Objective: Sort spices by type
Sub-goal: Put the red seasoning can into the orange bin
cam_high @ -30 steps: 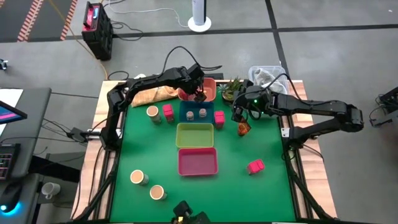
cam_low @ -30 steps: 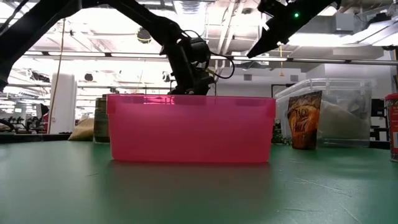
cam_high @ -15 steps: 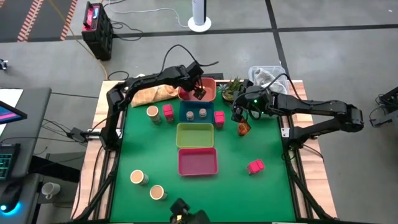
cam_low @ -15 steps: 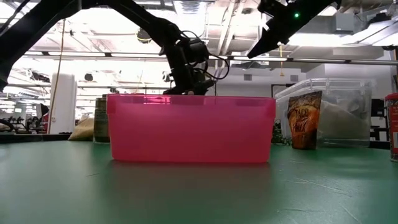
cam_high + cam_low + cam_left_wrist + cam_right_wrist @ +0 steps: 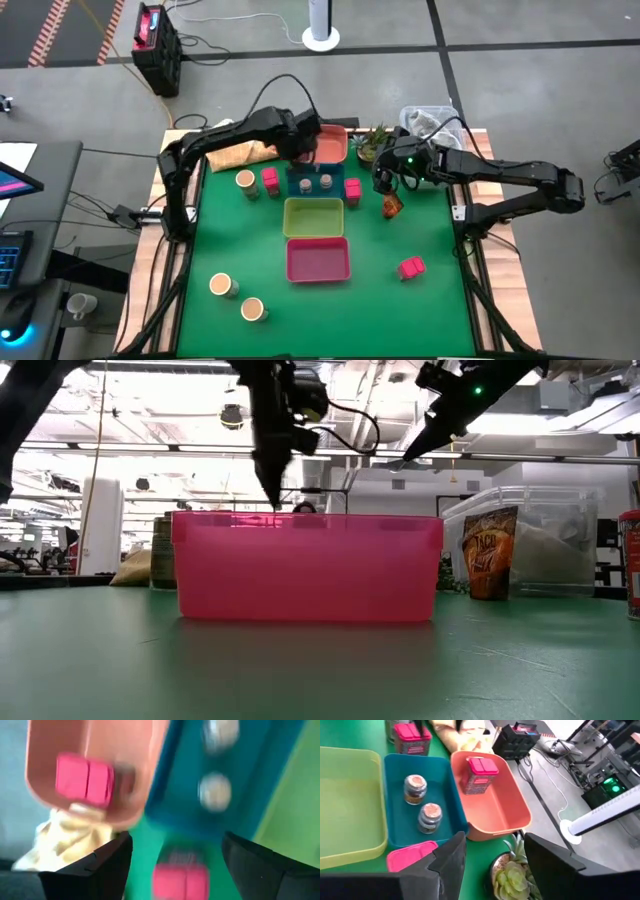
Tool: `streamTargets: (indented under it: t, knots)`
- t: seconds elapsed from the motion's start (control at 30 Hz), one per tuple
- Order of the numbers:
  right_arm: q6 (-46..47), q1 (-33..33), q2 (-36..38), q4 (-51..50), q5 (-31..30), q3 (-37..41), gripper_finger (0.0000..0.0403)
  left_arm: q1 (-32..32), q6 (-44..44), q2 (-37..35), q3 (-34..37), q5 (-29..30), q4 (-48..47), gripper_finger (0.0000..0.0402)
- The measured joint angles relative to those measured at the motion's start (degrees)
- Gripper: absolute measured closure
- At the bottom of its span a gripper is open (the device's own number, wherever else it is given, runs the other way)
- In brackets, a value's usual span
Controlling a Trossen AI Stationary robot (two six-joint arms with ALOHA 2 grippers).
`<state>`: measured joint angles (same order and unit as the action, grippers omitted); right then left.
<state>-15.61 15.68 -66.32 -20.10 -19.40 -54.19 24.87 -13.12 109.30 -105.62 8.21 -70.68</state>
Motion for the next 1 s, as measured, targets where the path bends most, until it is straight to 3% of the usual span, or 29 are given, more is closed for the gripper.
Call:
streamTargets:
  t: [0.23, 0.43, 0.57, 1.0]
  knots:
    - [-0.4, 1.4, 0.0, 3.5, 0.0, 0.0, 0.0168, -3.7, -21.0, -0.8, 0.1, 4.1, -10.5, 0.0109]
    - [0.6, 1.2, 0.0, 2.4, 0.0, 0.0, 0.0168, -6.0, -36.5, -0.5, 4.7, 6.9, -11.4, 0.0109]
    - [0.7, 1.2, 0.0, 2.6, 0.0, 0.3, 0.0168, -7.7, -39.1, -0.5, 9.0, 14.1, -9.2, 0.0109]
    - [0.3, 1.3, -0.1, 2.9, 0.0, 0.7, 0.0168, -9.2, -41.6, -0.5, 19.6, 19.6, -5.6, 0.0109]
